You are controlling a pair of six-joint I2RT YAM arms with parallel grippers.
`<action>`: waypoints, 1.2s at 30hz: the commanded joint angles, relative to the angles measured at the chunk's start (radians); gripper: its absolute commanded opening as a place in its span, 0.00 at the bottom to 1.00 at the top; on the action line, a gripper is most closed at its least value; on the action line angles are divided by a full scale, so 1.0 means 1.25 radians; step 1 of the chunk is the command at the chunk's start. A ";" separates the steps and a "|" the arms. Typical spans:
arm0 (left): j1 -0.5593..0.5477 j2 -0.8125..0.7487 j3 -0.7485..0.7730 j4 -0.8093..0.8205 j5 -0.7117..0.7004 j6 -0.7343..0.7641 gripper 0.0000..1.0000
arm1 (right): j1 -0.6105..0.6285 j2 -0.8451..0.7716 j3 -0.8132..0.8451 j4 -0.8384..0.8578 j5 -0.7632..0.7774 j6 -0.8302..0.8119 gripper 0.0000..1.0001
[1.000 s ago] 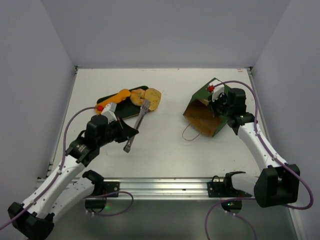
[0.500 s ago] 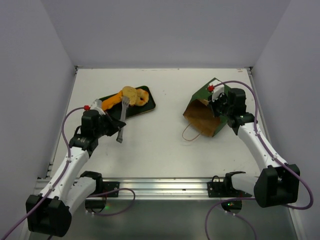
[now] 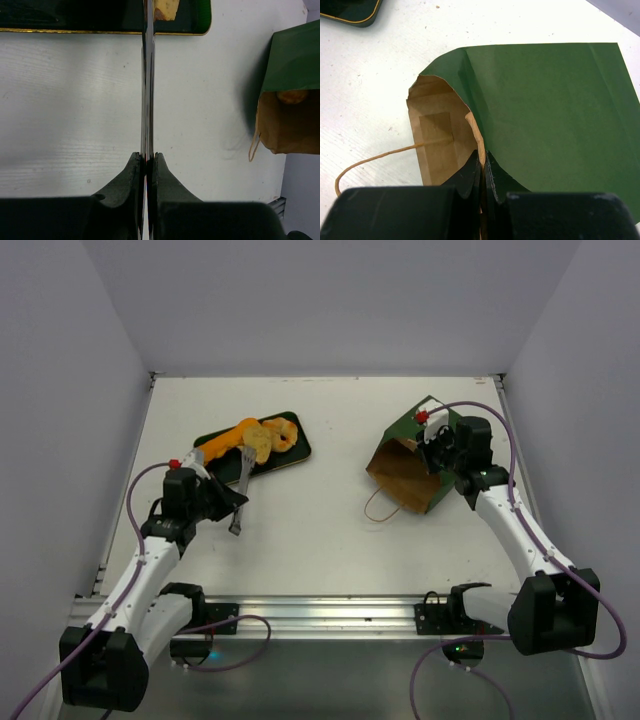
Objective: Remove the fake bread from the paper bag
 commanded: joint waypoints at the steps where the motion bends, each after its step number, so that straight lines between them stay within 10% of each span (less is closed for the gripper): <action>1: 0.008 -0.014 -0.010 0.035 0.023 0.035 0.02 | -0.005 -0.015 0.000 0.022 -0.006 0.008 0.00; 14: 0.010 -0.027 -0.002 -0.006 -0.003 0.044 0.38 | -0.004 -0.017 0.000 0.021 -0.010 0.007 0.00; 36: 0.011 -0.074 0.070 -0.108 -0.079 0.062 0.45 | -0.004 -0.015 0.000 0.020 -0.012 0.007 0.00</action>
